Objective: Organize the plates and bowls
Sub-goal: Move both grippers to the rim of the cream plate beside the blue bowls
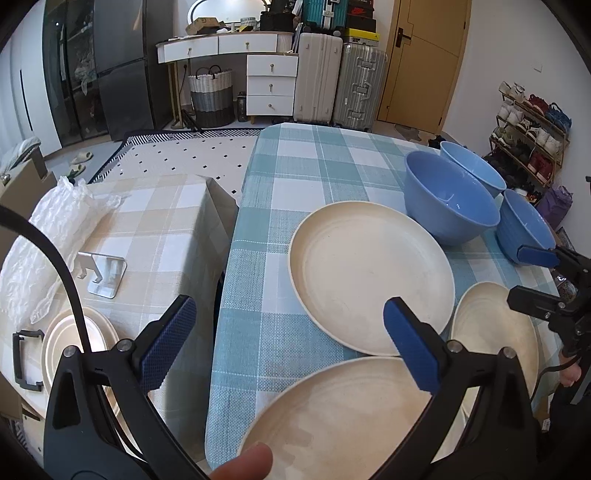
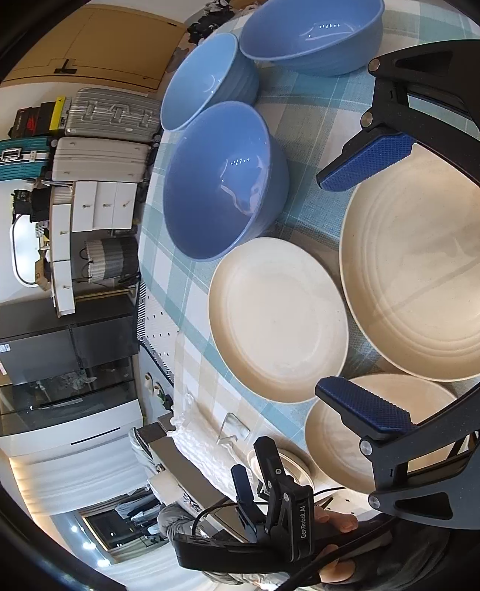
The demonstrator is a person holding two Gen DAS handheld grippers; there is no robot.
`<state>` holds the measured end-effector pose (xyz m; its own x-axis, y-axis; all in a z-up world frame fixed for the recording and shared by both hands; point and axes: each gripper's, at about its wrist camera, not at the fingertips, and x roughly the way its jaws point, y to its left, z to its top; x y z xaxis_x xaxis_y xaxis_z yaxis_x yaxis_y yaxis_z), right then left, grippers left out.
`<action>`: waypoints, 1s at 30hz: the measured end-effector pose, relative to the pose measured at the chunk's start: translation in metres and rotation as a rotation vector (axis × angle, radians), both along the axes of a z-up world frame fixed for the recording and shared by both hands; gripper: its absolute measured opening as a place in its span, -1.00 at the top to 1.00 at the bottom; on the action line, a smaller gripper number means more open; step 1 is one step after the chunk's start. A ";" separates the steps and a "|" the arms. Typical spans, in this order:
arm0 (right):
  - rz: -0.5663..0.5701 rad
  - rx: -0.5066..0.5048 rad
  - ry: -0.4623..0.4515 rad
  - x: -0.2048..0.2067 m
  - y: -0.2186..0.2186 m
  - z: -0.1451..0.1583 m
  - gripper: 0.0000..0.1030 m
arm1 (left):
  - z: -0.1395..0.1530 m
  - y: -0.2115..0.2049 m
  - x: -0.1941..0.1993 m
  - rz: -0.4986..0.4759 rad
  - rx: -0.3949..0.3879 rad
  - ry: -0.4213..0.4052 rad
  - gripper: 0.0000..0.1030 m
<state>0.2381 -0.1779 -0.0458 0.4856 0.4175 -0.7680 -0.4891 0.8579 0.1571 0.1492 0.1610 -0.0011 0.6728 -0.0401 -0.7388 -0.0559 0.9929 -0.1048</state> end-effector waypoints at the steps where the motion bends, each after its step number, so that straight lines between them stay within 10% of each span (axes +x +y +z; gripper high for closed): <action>1: -0.001 -0.002 0.009 0.003 0.002 -0.001 -0.99 | -0.001 0.001 0.003 -0.005 -0.008 0.003 -0.95; 30: -0.071 0.032 0.272 0.069 0.014 -0.051 -0.87 | -0.045 -0.010 0.077 -0.070 -0.033 0.173 -0.95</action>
